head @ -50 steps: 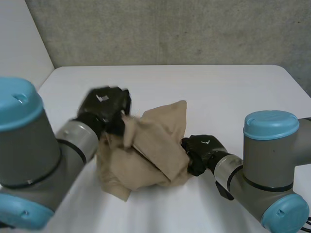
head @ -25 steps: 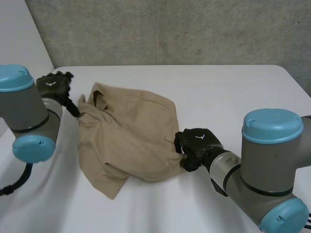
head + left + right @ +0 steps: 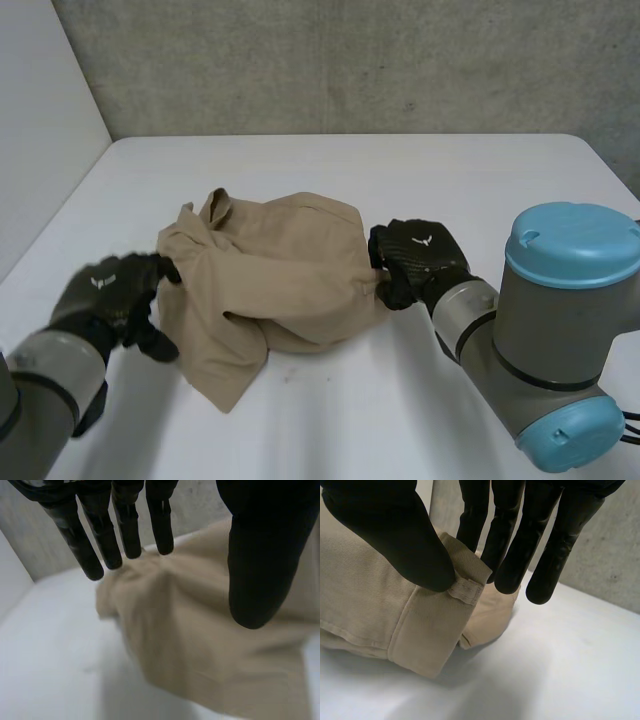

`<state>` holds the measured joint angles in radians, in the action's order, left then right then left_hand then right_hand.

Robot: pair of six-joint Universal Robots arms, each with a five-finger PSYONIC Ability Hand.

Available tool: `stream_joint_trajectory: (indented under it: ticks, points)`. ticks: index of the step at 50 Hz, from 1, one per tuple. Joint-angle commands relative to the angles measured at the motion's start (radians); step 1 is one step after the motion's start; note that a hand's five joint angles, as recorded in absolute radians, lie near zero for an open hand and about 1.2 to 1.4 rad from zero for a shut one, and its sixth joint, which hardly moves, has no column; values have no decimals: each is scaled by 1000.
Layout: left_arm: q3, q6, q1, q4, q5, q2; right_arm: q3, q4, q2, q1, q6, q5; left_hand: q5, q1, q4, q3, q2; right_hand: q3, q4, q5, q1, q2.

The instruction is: Fold the shorts.

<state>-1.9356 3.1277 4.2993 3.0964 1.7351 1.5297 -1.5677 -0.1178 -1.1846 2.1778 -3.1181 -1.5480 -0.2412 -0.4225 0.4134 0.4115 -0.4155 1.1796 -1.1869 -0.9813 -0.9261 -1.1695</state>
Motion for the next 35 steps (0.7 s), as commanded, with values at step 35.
stream_joint_trajectory:
  ticks: [35]
  points:
    - [167,-160,-99,122,124,305,37,10,-41,13,70,-4,-981,-974,983,985,-981,217,-209,-240,-470,-227]
